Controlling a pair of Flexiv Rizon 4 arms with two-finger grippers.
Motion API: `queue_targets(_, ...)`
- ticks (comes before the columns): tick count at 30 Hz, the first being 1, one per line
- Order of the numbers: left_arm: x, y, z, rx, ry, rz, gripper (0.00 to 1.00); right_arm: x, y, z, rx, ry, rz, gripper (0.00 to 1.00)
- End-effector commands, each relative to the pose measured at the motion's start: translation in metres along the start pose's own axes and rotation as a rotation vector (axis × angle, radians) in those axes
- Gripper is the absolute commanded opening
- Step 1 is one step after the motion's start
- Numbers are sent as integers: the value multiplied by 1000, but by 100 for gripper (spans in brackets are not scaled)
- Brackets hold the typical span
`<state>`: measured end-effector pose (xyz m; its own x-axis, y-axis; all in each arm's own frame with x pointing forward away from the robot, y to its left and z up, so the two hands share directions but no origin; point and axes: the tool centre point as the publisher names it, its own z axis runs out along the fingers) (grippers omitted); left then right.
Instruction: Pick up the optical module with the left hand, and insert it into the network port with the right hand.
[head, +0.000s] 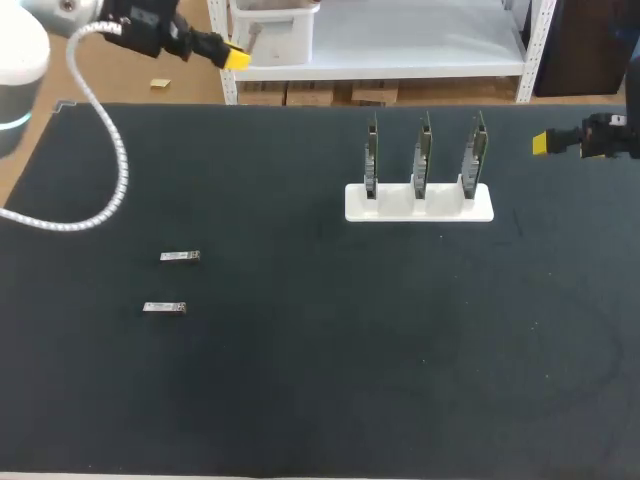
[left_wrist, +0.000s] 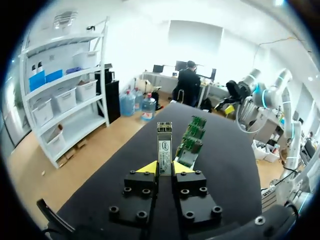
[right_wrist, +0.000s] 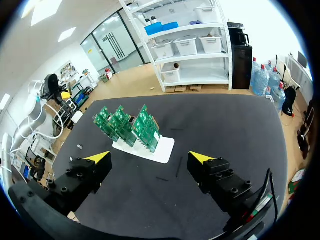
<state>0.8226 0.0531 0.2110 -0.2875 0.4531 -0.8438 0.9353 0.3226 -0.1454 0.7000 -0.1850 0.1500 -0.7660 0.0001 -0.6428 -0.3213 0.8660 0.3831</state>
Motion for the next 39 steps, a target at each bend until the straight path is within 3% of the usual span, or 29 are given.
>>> queue_targets(1,-4,-6,14,80,-164,51,0,0,0,0,0,0,0,100)
queue_targets(14,-29,-49,52,207,-206,180,0,0,0,0,0,0,0,100)
queue_targets(33,-50,-91,103,362,-313,146,0,0,0,0,0,0,0,100)
queue_targets(39,-53,-100,116,373,-343,154,0,0,0,0,0,0,0,100)
